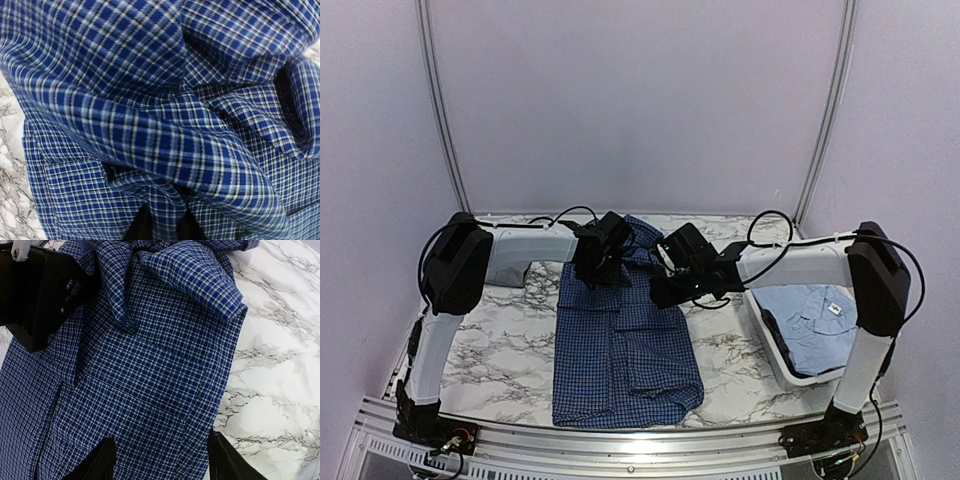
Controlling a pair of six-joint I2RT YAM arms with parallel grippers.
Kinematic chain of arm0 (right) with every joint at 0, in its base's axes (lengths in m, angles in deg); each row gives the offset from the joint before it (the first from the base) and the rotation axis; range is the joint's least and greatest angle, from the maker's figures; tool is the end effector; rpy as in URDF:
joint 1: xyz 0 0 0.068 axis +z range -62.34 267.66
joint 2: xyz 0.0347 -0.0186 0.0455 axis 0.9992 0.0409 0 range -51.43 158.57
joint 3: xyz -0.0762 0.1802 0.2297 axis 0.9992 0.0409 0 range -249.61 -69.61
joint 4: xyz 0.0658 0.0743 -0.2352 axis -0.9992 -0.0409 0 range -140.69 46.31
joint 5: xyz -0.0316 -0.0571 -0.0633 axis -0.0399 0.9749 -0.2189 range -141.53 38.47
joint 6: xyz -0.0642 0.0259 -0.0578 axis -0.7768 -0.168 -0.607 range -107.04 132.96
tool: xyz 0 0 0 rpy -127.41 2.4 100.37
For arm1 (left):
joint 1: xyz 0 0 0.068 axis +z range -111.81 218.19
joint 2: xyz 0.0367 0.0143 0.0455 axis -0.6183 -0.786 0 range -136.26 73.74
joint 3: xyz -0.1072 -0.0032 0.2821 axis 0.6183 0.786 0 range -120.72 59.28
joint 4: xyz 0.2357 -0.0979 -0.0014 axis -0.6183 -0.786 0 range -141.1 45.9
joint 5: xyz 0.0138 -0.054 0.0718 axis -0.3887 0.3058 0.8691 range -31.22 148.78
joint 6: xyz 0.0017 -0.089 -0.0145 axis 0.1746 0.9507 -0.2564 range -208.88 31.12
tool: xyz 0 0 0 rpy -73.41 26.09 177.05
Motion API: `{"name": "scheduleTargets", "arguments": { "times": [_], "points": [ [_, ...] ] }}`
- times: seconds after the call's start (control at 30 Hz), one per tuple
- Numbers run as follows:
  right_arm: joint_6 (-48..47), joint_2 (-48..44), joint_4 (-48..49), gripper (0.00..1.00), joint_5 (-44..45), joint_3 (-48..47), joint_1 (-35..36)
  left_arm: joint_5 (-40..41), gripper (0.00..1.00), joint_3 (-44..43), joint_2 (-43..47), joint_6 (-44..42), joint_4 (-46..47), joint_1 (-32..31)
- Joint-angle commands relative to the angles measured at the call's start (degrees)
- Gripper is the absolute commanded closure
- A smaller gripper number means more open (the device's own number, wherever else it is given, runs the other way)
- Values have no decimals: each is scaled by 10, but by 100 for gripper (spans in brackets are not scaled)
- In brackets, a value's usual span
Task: Fold and stack the long sleeve shirts
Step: Flatten out the crumpled shirt at the center of the board.
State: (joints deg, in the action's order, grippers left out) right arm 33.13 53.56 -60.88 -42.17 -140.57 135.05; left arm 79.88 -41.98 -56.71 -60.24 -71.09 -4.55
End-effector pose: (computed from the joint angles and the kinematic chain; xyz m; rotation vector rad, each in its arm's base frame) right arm 0.2962 0.3027 0.1940 -0.5130 2.4210 0.3156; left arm 0.4097 -0.3391 0.1494 0.1632 2.4534 -0.0642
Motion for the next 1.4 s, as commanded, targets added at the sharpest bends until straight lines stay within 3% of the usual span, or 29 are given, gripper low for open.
{"name": "scheduleTargets", "arguments": {
  "times": [0.0, 0.27, 0.6, 0.77, 1.17, 1.37],
  "points": [
    [-25, 11, 22, 40, -22, -10, -2, 8, 84, -9, 25, -6, -19, 3],
    [-39, 66, 24, 29, -19, -62, -3, 3, 89, 15, 83, -22, -19, 3],
    [-40, 150, -12, 18, 13, -154, -2, -14, 79, 74, 151, -16, -3, 3],
    [-30, 162, -4, 19, -1, -151, 0, -15, 86, 93, 167, -19, 7, 4],
    [-4, 181, -7, 45, -15, -144, 0, -21, 94, 109, 186, -23, 17, 6],
    [3, 187, -8, 68, -15, -134, -1, -25, 96, 115, 197, -23, 21, 9]
  ]
}}
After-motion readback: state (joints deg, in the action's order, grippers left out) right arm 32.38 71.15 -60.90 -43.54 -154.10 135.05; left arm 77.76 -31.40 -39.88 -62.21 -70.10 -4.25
